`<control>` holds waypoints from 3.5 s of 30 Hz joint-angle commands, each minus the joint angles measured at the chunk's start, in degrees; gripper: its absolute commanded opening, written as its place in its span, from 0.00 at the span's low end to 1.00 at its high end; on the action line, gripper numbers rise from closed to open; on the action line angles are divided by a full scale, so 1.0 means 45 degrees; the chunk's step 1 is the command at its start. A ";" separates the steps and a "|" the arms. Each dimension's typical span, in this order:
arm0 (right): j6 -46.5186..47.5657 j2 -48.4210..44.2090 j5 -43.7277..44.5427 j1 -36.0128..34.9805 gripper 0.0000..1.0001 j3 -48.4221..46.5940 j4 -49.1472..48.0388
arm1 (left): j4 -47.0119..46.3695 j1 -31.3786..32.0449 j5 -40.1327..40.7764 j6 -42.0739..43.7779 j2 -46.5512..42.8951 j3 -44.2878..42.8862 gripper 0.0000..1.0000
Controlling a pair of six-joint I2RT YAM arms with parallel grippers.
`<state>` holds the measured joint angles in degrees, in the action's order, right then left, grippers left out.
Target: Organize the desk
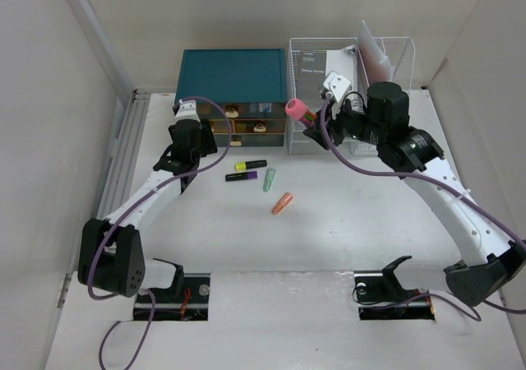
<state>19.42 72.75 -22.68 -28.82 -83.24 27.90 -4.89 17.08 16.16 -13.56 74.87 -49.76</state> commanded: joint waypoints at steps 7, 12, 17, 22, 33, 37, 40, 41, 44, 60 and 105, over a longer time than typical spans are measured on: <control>-0.0585 -0.0483 -0.1152 0.0135 0.00 0.0217 -0.0946 | -0.2233 -0.0827 -0.1775 0.0592 0.1601 -0.0876 0.56; -0.0585 -0.0367 -0.1152 0.0135 0.00 0.0333 -0.0946 | -0.2936 -0.0944 -0.2419 0.0709 0.1897 -0.1013 0.56; -0.0585 -0.0229 -0.1152 0.0135 0.00 0.0334 -0.1063 | -0.3385 -0.1216 -0.2537 0.0709 0.2403 -0.1266 0.56; -0.0585 -0.0229 -0.1152 0.0135 0.00 0.0334 -0.1063 | -0.3661 -0.1335 -0.2674 0.0709 0.2835 -0.1500 0.56; -0.0585 -0.0229 -0.1152 0.0135 0.00 0.0451 -0.1179 | -0.3817 -0.1335 -0.2907 0.0475 0.3692 -0.1931 0.57; -0.0585 -0.0112 -0.1269 0.0135 0.00 0.0451 -0.1181 | -0.3954 -0.1335 -0.2908 0.0475 0.3811 -0.2048 0.57; -0.0585 -0.0112 -0.1269 0.0135 0.00 0.0569 -0.1181 | -0.3954 -0.1335 -0.2908 0.0359 0.3948 -0.2048 0.54; -0.0585 -0.0112 -0.1269 0.0135 0.00 0.0569 -0.1181 | -0.4070 -0.1335 -0.2908 0.0358 0.4064 -0.2048 0.49; -0.0585 -0.0112 -0.1269 0.0135 0.00 0.0569 -0.1181 | -0.4071 -0.1335 -0.2908 0.0358 0.4065 -0.2048 0.38; -0.0585 -0.0112 -0.1640 0.0135 0.00 0.0569 -0.1181 | -0.4071 -0.1198 -0.2636 0.0006 0.3286 -0.0995 0.12; -0.1386 1.2191 -0.2988 -0.2190 0.00 -1.0796 0.1671 | -0.0965 0.1419 -0.1678 -0.1381 -0.1130 0.2151 0.07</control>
<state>13.08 128.22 -35.14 -37.52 -126.67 37.36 -9.06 21.74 14.13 -17.67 72.05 -40.82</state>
